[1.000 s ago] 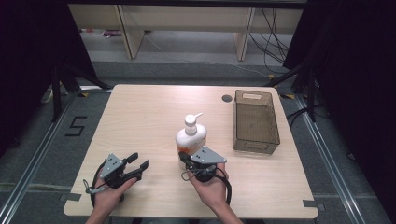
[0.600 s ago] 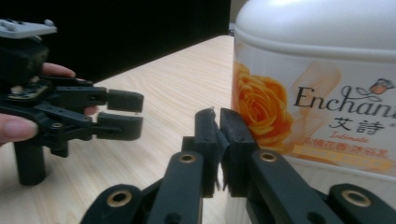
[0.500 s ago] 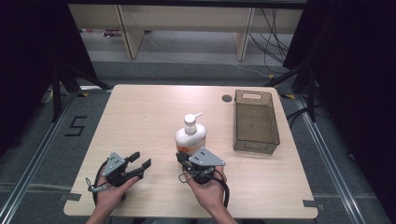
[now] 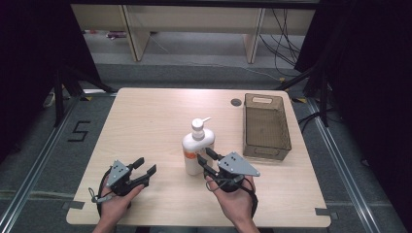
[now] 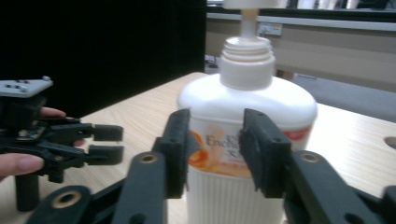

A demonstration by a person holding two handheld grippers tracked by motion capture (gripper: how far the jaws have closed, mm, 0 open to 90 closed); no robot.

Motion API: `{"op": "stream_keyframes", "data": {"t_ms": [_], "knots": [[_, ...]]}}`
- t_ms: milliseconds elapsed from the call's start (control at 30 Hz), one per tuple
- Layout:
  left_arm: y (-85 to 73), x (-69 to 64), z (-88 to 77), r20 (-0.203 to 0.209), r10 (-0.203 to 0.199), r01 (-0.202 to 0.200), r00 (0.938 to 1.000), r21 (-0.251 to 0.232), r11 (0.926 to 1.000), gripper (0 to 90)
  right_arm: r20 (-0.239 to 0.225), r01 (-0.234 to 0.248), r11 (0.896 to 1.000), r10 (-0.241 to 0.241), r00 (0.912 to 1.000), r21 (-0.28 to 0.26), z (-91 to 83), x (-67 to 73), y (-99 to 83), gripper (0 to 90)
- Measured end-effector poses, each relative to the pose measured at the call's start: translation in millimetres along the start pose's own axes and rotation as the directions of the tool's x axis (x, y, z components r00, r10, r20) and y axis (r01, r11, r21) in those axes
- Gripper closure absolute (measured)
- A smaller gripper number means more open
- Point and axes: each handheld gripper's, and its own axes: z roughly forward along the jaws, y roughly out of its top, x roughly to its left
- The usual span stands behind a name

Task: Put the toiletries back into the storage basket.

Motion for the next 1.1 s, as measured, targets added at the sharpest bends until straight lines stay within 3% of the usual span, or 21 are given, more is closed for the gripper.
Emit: {"op": "stream_keyframes", "data": {"t_ms": [133, 200, 333, 467, 500, 667, 733, 767, 867, 1100], "knots": [[0.2, 0.9, -0.3, -0.003, -0.007, 0.007, 1.0, 0.002, 1.0, 39.3, 0.043, -0.037, 0.999, 0.037, 0.9984, -0.003, -0.4, -2.5, -6.4, 49.5], [0.0, 0.6, -0.8, -0.003, -0.004, 0.004, 1.0, -0.003, 1.0, 39.3, 0.034, -0.066, 0.998, 0.066, 0.9972, -0.005, 1.5, -1.3, -6.9, 49.1], [-0.3, 0.6, -1.7, -0.009, -0.008, 0.008, 0.9999, -0.003, 1.0, 39.2, 0.035, -0.063, 0.998, 0.064, 0.9974, -0.018, 3.2, 0.2, -4.5, 49.5], [0.2, 0.2, -0.5, -0.011, -0.004, 0.004, 0.9999, 0.009, 0.9999, 39.3, 0.066, -0.023, 0.999, 0.025, 0.9975, -0.043, 5.1, 2.0, 1.3, 51.0], [0.0, 0.5, 0.6, -0.006, -0.004, 0.004, 1.0, 0.005, 1.0, 39.3, 0.067, -0.044, 0.998, 0.047, 0.9966, -0.043, 5.6, 3.6, 3.3, 51.6], [0.2, 2.3, 0.9, 0.005, -0.018, 0.018, 0.9998, 0.006, 0.9998, 39.9, 0.111, -0.031, 0.996, 0.039, 0.993, -0.079, 11.5, 4.5, 16.8, 53.6], [0.6, 3.0, 0.0, 0.003, -0.022, 0.022, 0.9997, 0.014, 0.9996, 40.1, 0.11, -0.045, 0.996, 0.054, 0.9924, -0.083, 16.0, 7.6, 22.4, 53.5], [0.6, 3.1, 0.0, 0.004, -0.025, 0.025, 0.9997, 0.014, 0.9996, 40.1, 0.135, -0.017, 0.996, 0.029, 0.9905, -0.084, 17.6, 7.9, 26.3, 53.4], [0.8, 2.7, 0.1, 0.011, -0.006, 0.006, 0.9999, 0.017, 0.9998, 40.2, 0.134, -0.033, 0.996, 0.045, 0.9899, -0.088, 26.0, 9.5, 35.1, 52.6], [1.1, 2.6, 1.0, 0.009, -0.005, 0.004, 0.9999, 0.022, 0.9997, 40.3, 0.161, -0.034, 0.997, 0.045, 0.9859, -0.065, 33.6, 9.1, 42.2, 50.7]]}}
